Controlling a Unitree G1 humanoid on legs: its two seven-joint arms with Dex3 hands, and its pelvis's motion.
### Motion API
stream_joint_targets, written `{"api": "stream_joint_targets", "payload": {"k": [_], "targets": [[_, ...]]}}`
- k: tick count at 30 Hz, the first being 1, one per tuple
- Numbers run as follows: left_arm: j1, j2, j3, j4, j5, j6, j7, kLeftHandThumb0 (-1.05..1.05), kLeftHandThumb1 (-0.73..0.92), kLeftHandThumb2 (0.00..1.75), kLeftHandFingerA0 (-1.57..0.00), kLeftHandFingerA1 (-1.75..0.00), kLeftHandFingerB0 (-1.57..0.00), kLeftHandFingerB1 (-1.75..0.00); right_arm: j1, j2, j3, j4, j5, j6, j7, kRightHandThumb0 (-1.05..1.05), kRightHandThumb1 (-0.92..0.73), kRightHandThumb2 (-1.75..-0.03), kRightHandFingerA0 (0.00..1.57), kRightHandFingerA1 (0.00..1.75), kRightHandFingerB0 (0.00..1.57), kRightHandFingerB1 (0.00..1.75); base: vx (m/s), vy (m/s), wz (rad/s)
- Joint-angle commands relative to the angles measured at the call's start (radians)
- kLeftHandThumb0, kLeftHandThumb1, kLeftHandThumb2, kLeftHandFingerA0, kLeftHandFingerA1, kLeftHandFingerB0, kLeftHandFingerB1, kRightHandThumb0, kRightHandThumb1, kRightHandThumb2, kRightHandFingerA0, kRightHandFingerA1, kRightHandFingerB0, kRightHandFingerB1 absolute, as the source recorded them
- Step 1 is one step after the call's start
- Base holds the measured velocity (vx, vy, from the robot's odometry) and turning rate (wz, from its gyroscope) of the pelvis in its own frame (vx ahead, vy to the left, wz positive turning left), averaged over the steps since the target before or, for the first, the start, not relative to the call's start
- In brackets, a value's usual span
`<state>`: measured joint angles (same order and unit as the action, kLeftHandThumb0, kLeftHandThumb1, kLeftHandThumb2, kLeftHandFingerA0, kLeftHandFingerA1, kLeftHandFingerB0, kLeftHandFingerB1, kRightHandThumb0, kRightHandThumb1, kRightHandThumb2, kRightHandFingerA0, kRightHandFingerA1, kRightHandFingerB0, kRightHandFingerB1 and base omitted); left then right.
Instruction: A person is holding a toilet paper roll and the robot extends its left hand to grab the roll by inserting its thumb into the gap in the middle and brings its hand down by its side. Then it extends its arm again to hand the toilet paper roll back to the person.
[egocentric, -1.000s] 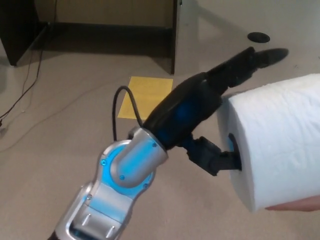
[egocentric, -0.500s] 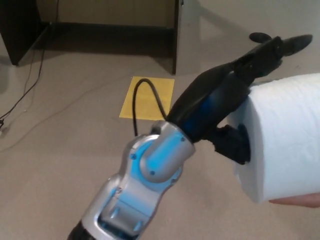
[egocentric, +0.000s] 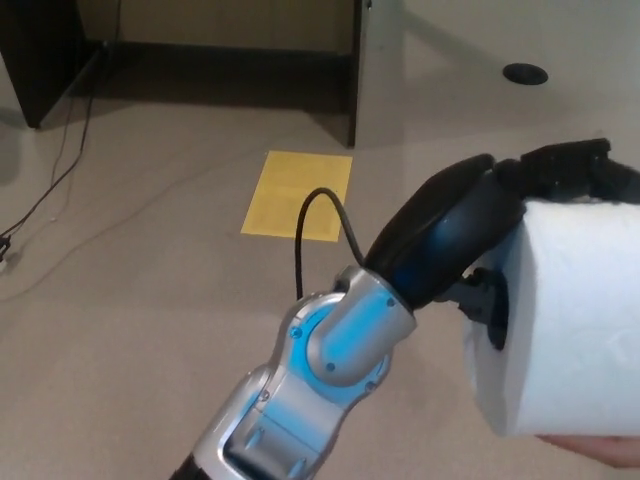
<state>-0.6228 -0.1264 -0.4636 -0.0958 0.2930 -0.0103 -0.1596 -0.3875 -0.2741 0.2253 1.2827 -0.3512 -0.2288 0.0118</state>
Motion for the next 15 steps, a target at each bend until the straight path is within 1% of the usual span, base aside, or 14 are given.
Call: {"api": "stream_joint_targets", "payload": {"k": [1,2,3,4,5,7,8,10,11,12,13,14,15], "targets": [[0.021,0.025,-0.006,-0.03,-0.013,-0.051,-0.033,-0.05,0.74,0.82,-0.85,-1.44,-0.72,-1.23,-0.004,0.004,0.01,0.0,-0.009,0.02,0.009,-0.37,-0.69,-0.6,0.59,0.63,0.43,0.37,0.0,0.0,0.0],[0.031,0.029,-0.006,-0.036,-0.015,-0.056,-0.032,-0.06,0.78,0.77,-0.8,-1.45,-0.69,-1.27,0.004,0.003,0.015,0.002,-0.013,0.016,0.006,-0.37,-0.69,-0.61,0.6,0.63,0.42,0.36,0.0,0.0,0.0],[0.034,0.039,-0.003,-0.04,-0.006,-0.054,-0.031,-0.08,0.78,0.76,-0.75,-1.53,-0.67,-1.35,0.006,0.002,0.019,0.002,-0.017,0.01,0.0,-0.37,-0.67,-0.6,0.66,0.76,0.43,0.37,0.0,0.0,0.0],[0.036,0.044,0.0,-0.047,-0.003,-0.045,-0.033,-0.09,0.78,0.76,-0.74,-1.55,-0.66,-1.37,0.007,0.002,0.018,0.002,-0.015,0.007,-0.002,-0.36,-0.67,-0.59,0.66,0.79,0.43,0.37,0.0,0.0,0.0],[0.04,0.05,0.005,-0.053,-0.008,-0.039,-0.039,-0.09,0.78,0.76,-0.74,-1.55,-0.66,-1.37,0.005,0.002,0.017,0.003,-0.012,0.005,0.001,-0.36,-0.67,-0.59,0.66,0.79,0.43,0.37,0.0,0.0,0.0],[0.048,0.055,0.015,-0.053,-0.022,-0.049,-0.042,-0.05,0.74,0.78,-0.73,-1.53,-0.65,-1.39,0.0,0.0,0.02,0.004,-0.013,0.004,0.008,-0.35,-0.67,-0.59,0.59,0.67,0.42,0.38,0.0,0.0,0.0],[0.065,0.055,0.019,-0.059,-0.031,-0.051,-0.038,-0.04,0.75,0.77,-0.75,-1.57,-0.67,-1.41,0.002,0.002,0.022,0.003,-0.013,0.012,0.011,-0.36,-0.68,-0.59,0.55,0.6,0.42,0.37,0.0,0.0,0.0],[0.091,0.06,0.024,-0.074,-0.037,-0.059,-0.036,-0.05,0.73,0.83,-0.75,-1.56,-0.69,-1.39,0.012,0.002,0.028,0.0,-0.016,0.011,0.011,-0.35,-0.69,-0.59,0.58,0.64,0.41,0.37,0.0,0.0,0.0],[0.096,0.064,0.028,-0.08,-0.036,-0.056,-0.037,-0.05,0.73,0.83,-0.75,-1.56,-0.69,-1.39,0.012,0.001,0.031,0.001,-0.018,0.007,0.008,-0.35,-0.69,-0.59,0.58,0.64,0.41,0.37,0.0,0.0,0.0],[0.101,0.076,0.031,-0.094,-0.016,-0.049,-0.032,-0.07,0.74,0.82,-0.74,-1.58,-0.67,-1.42,0.022,-0.006,0.028,-0.001,-0.013,-0.01,0.007,-0.4,-0.54,-0.85,0.59,0.73,0.35,0.52,0.0,0.0,0.0],[0.104,0.087,0.051,-0.109,-0.027,-0.04,-0.038,-0.08,0.72,0.85,-0.79,-1.56,-0.71,-1.35,0.016,-0.006,0.026,0.0,-0.01,-0.009,0.012,-0.4,-0.53,-0.86,0.59,0.73,0.35,0.52,0.0,0.0,0.0],[0.111,0.097,0.073,-0.122,-0.047,-0.036,-0.046,-0.08,0.73,0.84,-0.78,-1.54,-0.73,-1.3,0.013,-0.009,0.022,0.0,-0.005,-0.01,0.02,-0.34,-0.69,-0.6,0.59,0.66,0.41,0.4,0.0,0.0,0.0],[0.124,0.108,0.101,-0.133,-0.077,-0.044,-0.054,-0.09,0.73,0.86,-0.85,-1.48,-0.76,-1.22,0.014,-0.011,0.021,0.0,-0.003,-0.008,0.026,-0.34,-0.7,-0.6,0.54,0.56,0.4,0.39,0.0,0.0,0.0]]}}
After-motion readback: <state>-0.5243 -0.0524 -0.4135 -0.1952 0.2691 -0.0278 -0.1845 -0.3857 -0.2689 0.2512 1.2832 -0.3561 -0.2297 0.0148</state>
